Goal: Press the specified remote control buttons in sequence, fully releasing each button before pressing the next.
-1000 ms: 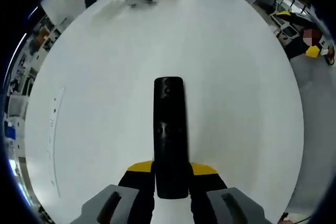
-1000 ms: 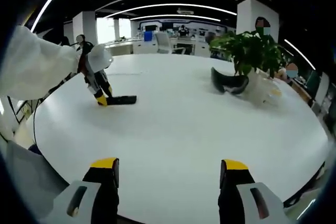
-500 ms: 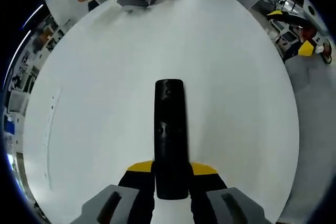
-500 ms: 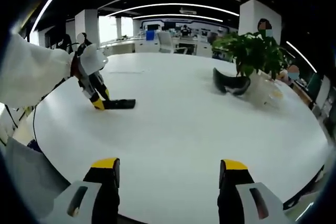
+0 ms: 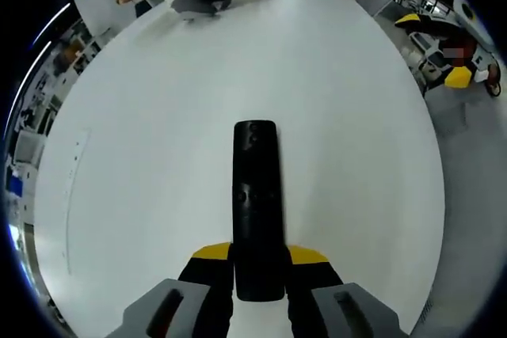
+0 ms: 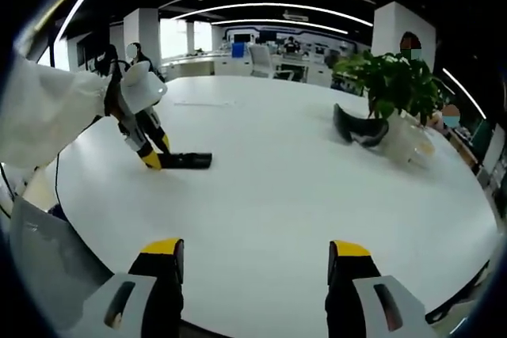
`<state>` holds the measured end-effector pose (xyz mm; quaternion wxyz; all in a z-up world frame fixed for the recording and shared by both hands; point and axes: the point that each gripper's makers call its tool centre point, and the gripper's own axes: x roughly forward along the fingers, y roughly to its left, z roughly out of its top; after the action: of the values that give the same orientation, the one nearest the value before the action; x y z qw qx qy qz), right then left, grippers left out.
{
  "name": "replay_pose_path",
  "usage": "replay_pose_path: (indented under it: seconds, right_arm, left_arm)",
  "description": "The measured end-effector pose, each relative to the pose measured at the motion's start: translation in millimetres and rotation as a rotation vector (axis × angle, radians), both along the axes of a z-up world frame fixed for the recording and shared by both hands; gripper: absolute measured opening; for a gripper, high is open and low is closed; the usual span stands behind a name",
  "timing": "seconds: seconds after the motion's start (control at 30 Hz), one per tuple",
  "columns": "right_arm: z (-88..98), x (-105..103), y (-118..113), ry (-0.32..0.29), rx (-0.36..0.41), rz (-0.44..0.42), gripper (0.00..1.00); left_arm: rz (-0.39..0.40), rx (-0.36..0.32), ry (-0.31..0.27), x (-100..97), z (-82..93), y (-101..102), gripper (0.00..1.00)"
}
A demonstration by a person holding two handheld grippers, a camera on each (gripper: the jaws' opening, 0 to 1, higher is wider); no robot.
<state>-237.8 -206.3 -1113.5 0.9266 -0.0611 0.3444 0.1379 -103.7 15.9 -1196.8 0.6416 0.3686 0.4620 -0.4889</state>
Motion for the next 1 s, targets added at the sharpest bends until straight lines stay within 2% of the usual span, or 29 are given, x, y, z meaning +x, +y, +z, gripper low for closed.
replay_pose_path:
  seconds: [0.4,0.5,1.0]
  right_arm:
    - [-1.1,-2.3,6.2,0.010,0.013,0.032,0.66]
    - [-3.2,-4.6,9.3,0.027,0.021,0.048,0.60]
    - [-0.6,-4.9,13.0,0.019,0.040,0.057,0.55]
  left_arm:
    - [-0.008,0.043,0.010,-18.6,-0.4,-6.1,0.24]
    - [-0.007,0.052,0.009,-20.0,-0.5,-6.3,0.24]
    - [0.009,0.024,0.012,-50.2,-0.6,-12.2,0.24]
